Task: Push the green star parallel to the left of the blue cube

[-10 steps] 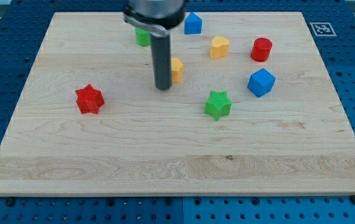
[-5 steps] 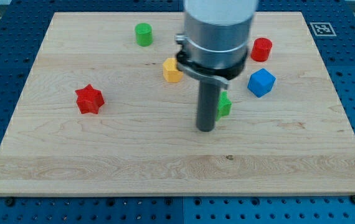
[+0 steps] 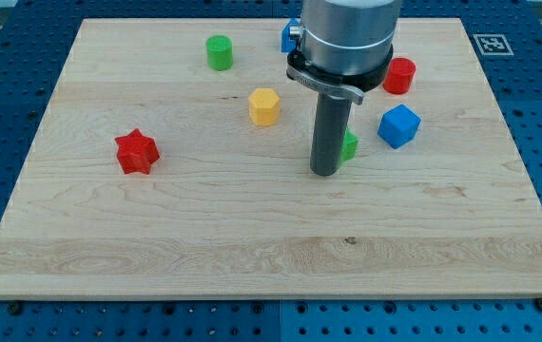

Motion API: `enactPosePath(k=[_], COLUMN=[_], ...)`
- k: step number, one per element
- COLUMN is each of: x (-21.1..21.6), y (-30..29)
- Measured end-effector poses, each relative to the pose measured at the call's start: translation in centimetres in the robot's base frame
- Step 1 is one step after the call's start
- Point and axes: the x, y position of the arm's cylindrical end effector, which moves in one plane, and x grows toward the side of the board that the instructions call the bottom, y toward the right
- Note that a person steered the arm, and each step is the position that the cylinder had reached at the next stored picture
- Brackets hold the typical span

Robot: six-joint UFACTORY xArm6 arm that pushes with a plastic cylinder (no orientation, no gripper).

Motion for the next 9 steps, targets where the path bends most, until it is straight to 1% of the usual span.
enactPosePath(k=[1,2,3,4,6,7,8,9], x=[-0.3,0.3,1.4,1.2,-2.5,-3.2,-1.4,2.7], y=[0.1,0.2,2.0,2.8,2.9,2.9,2.9,2.9])
